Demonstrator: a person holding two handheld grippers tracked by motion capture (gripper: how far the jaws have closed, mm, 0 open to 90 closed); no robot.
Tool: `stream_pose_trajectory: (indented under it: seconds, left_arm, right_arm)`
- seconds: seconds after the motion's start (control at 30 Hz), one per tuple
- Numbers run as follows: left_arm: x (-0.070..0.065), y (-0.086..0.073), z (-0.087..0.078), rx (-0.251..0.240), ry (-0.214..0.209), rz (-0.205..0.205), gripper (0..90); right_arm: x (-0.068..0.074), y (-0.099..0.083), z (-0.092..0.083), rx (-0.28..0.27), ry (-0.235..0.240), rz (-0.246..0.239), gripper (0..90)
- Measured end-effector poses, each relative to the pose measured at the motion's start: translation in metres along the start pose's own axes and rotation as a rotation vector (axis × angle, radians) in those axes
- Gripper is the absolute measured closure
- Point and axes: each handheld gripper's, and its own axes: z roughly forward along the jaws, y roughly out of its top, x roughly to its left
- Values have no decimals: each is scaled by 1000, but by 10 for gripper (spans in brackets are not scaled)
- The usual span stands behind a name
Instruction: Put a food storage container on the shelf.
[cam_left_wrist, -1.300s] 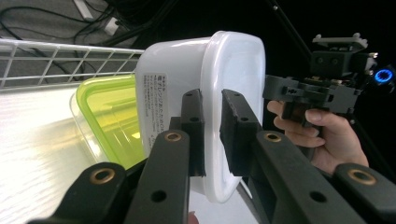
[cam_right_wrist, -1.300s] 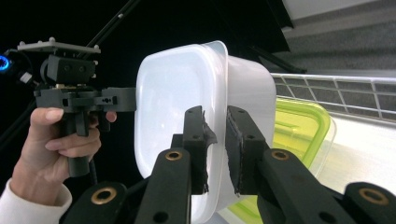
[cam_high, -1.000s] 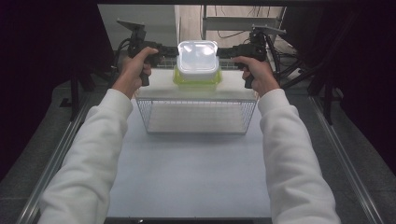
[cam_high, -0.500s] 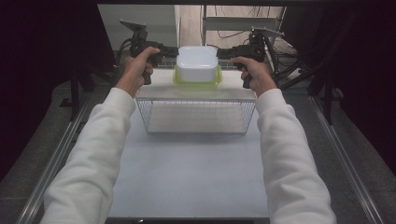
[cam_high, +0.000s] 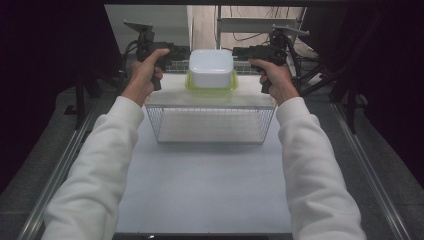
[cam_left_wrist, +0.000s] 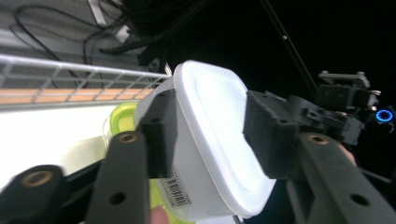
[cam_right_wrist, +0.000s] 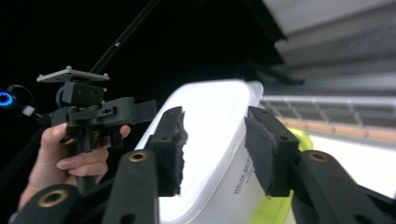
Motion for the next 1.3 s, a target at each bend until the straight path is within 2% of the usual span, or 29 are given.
stream_pose_trajectory:
  seconds: [0.13,0.2,0.23,0.3,0.4,0.47,0.53,0.63,0.87,1.0,1.1,1.17,1.3]
  left_arm:
    - [-3,-6,-11,-10,8,53,481]
    - [-2,-13,-14,-13,1,66,471]
    - [-2,-17,-15,-10,5,73,462]
    - [-4,-24,-18,-14,39,104,441]
    - [-5,-35,-23,-12,38,134,414]
    - [-5,-42,-26,-7,42,156,403]
    - [-7,-50,-30,-3,51,185,384]
    - [-7,-64,-36,3,77,230,354]
    - [-2,-112,-55,-7,68,285,336]
    - [3,-142,-63,2,87,315,318]
    - [9,-164,-67,16,105,334,305]
    - [14,-179,-68,29,122,347,300]
    - [26,-212,-66,63,133,345,288]
  right_arm:
    - [9,-1,-13,-25,-60,-134,465]
    - [10,-4,-18,-23,-68,-172,443]
    - [11,-7,-20,-28,-68,-189,433]
    - [12,-12,-27,-30,-68,-217,405]
    - [14,-19,-37,-19,-97,-273,377]
    - [18,-25,-45,-8,-103,-325,366]
    - [19,-30,-51,1,-107,-352,354]
    - [19,-44,-61,8,-103,-360,343]
    - [13,-88,-76,6,-77,-340,334]
    - [7,-120,-89,11,-93,-376,334]
    - [-2,-145,-98,10,-97,-382,334]
    - [-11,-162,-102,24,-97,-368,334]
    - [-26,-192,-107,60,-125,-362,334]
